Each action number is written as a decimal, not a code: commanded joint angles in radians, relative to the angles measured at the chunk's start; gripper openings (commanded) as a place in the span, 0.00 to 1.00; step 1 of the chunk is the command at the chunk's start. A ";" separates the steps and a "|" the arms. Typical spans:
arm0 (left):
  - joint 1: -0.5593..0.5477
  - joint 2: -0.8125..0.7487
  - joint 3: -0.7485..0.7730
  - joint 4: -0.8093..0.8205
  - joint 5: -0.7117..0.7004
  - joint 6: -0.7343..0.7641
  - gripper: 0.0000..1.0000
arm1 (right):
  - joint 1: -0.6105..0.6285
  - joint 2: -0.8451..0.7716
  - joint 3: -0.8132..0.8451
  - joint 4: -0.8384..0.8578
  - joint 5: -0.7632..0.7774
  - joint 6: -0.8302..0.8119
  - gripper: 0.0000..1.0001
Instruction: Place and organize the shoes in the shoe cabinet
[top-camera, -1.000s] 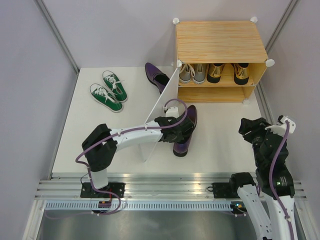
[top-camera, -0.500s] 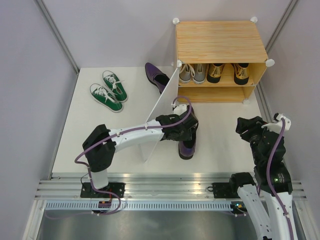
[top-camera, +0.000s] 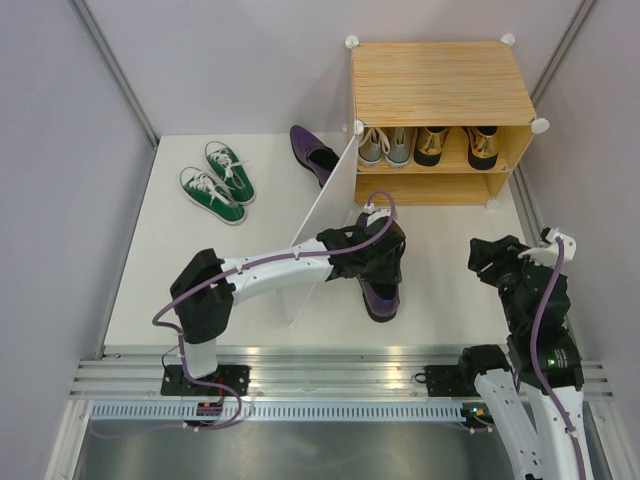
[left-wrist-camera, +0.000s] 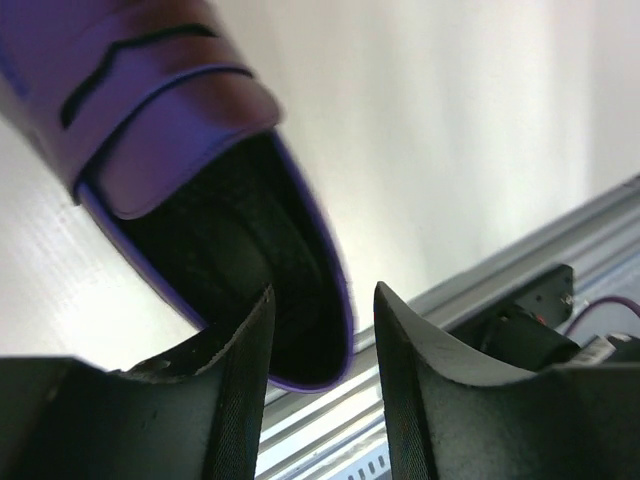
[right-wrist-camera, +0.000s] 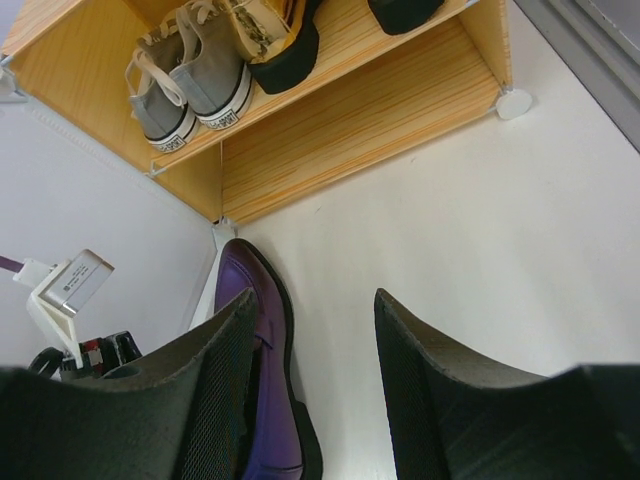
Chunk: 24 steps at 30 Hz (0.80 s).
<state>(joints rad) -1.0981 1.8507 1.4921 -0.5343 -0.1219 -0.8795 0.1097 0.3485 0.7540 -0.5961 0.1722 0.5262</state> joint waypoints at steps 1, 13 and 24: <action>-0.013 -0.053 0.054 0.065 0.056 0.100 0.50 | 0.004 -0.013 0.021 0.010 -0.022 -0.038 0.56; -0.006 -0.303 0.232 -0.127 -0.073 0.365 0.54 | 0.002 -0.036 -0.038 -0.001 -0.368 -0.097 0.78; 0.121 -0.596 0.238 -0.240 -0.398 0.562 0.83 | 0.002 -0.028 -0.191 0.054 -0.603 0.011 0.98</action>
<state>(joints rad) -1.0519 1.2835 1.7615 -0.6838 -0.4023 -0.4038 0.1097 0.3222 0.6010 -0.5900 -0.3405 0.5022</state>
